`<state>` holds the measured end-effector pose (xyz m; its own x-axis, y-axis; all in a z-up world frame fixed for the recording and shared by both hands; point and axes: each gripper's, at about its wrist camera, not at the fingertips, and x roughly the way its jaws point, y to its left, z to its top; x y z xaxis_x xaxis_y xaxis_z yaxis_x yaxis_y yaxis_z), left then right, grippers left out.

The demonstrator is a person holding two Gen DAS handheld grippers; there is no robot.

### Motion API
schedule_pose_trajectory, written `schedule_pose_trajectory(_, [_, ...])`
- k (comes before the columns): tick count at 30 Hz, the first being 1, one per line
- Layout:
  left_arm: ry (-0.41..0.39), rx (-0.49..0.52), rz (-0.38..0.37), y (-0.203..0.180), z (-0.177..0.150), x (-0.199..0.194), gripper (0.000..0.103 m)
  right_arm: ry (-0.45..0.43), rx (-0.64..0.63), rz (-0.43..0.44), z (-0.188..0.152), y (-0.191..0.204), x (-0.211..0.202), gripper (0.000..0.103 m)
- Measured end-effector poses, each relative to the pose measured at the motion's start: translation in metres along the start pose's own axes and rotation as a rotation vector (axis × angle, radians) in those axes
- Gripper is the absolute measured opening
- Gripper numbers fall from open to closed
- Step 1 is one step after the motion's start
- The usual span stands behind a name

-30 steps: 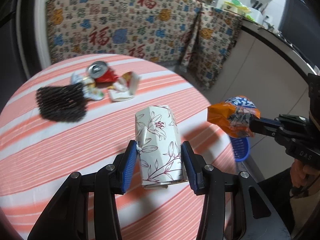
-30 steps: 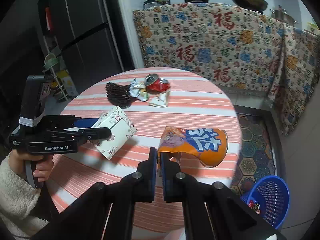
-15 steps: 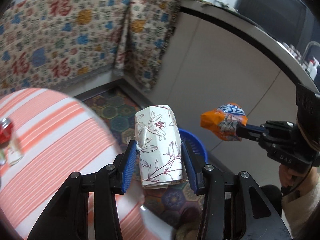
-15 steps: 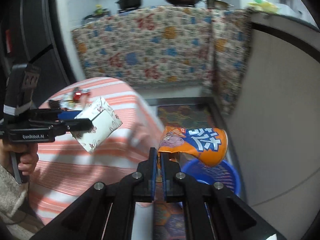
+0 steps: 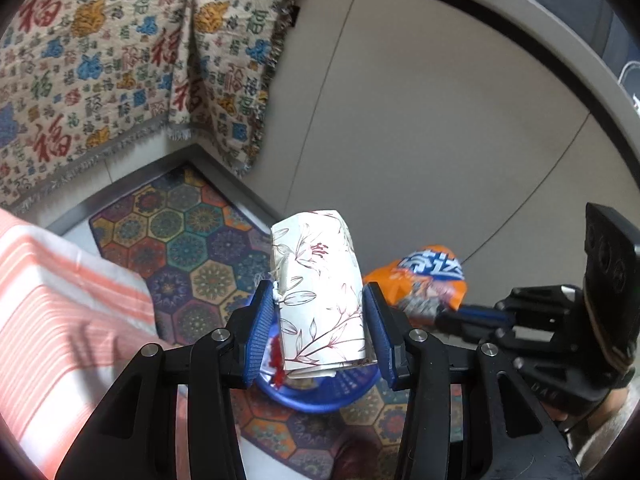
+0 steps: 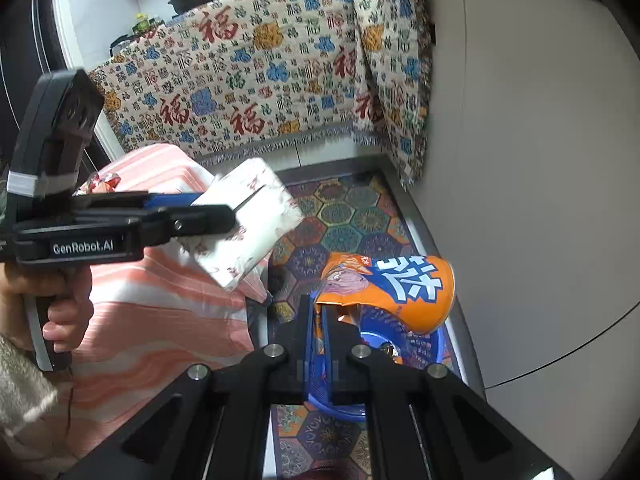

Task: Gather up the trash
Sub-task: 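Open both tools to drop the cup and chip bag into the wastebasket, then move both tools back over the table toward the remaining trash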

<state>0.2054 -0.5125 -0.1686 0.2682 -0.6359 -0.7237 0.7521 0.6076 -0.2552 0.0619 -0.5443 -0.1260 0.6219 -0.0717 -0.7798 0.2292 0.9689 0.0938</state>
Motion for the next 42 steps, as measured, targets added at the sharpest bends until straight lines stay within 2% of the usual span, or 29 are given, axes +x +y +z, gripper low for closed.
schedule_pose_trajectory(9, [0.044,-0.004,-0.003,-0.002,0.006,0.059,0.05,0.064,0.006,0.044,-0.013,-0.031,0.048,0.007])
schedule_pose_trajectory(13, [0.063,-0.018,-0.03,-0.001,0.011,0.085,0.062,0.085,0.012,0.054,-0.019,-0.041,0.07,0.01])
schedule_pose_trajectory(16, [0.072,-0.01,-0.016,-0.002,0.011,0.095,0.07,0.097,0.022,0.053,-0.023,-0.052,0.086,0.024])
schedule_pose_trajectory(19, [0.061,-0.027,-0.017,0.001,0.009,0.088,0.075,0.089,0.054,0.034,-0.025,-0.061,0.086,0.029])
schedule_pose_trajectory(24, [-0.001,-0.041,0.002,0.007,0.008,0.048,0.079,0.019,0.031,-0.047,-0.018,-0.056,0.061,0.051])
schedule_pose_trajectory(25, [-0.016,-0.045,0.004,0.008,0.007,0.035,0.08,0.009,0.027,-0.06,-0.014,-0.055,0.057,0.056])
schedule_pose_trajectory(27, [-0.05,-0.044,0.019,0.009,0.005,0.003,0.082,-0.033,0.005,-0.091,-0.005,-0.044,0.039,0.06])
schedule_pose_trajectory(29, [-0.076,-0.041,0.033,0.011,0.0,-0.026,0.087,-0.063,-0.019,-0.108,0.005,-0.03,0.024,0.069])
schedule_pose_trajectory(31, [-0.098,-0.035,0.062,0.017,-0.011,-0.062,0.089,-0.095,-0.046,-0.137,0.011,-0.011,0.006,0.074])
schedule_pose_trajectory(35, [-0.104,-0.052,0.14,0.04,-0.047,-0.126,0.092,-0.149,-0.104,-0.13,0.023,0.039,-0.022,0.075])
schedule_pose_trajectory(39, [-0.087,-0.081,0.252,0.079,-0.101,-0.184,0.097,-0.15,-0.146,-0.063,0.032,0.101,-0.034,0.075])
schedule_pose_trajectory(42, [-0.061,-0.108,0.343,0.116,-0.141,-0.211,0.098,-0.14,-0.172,0.006,0.032,0.152,-0.029,0.075])
